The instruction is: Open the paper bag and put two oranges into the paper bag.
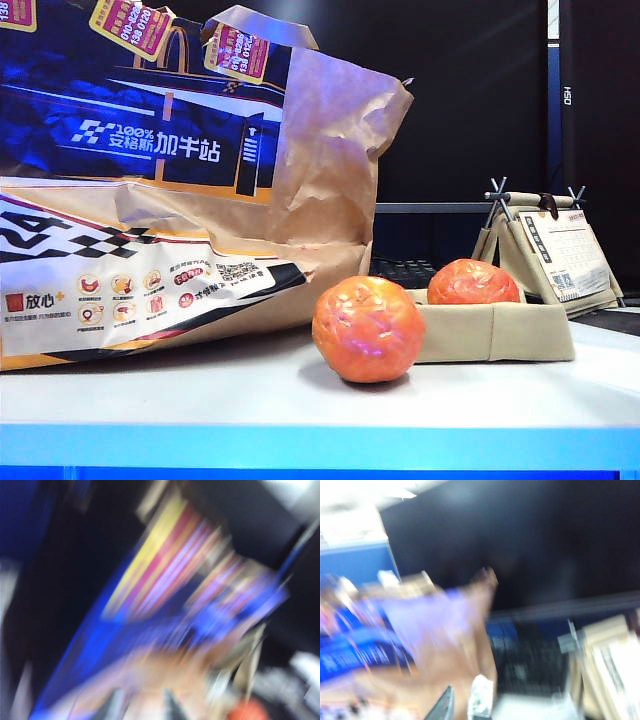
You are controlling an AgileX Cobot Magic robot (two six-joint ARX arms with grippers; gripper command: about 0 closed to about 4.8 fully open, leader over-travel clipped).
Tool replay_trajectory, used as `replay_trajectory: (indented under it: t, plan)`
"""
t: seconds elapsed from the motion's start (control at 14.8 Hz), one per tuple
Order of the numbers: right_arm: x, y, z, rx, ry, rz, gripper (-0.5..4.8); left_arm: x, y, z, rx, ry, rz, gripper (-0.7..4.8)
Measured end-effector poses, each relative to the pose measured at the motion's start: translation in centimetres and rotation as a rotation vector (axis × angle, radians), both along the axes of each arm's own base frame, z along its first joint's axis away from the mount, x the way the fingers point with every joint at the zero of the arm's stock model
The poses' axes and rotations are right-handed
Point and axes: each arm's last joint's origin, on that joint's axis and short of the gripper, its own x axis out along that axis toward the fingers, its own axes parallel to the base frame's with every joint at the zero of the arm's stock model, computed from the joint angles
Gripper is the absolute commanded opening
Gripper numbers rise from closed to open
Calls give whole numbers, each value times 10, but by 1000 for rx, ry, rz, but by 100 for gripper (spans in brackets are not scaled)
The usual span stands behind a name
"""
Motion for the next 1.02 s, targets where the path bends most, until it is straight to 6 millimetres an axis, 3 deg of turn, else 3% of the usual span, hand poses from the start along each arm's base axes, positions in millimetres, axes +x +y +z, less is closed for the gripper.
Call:
replay_trajectory:
  t: [0.2,0.41,0.47,0.54,0.61,0.81,0.88,1.02]
  plan:
    - [-13,-1,31,12,-77,6,57,-16,1,38,58,-92,39,126]
    - [-39,-4,77,29,-196,12,65,-19,2,93,183,-85,106,132]
    - [-46,-4,88,31,-225,12,68,-15,2,110,227,-72,111,178]
    - [-51,-5,103,28,-251,17,76,-9,2,132,284,-23,113,254]
    - [-54,-4,117,-1,-262,39,127,1,3,152,344,29,137,304]
    - [-41,0,155,-78,-133,136,223,41,8,193,537,250,264,324]
    - [-27,3,162,-105,-62,212,223,57,8,199,561,309,261,387]
    - [3,10,159,-138,89,377,225,91,8,194,593,476,201,407]
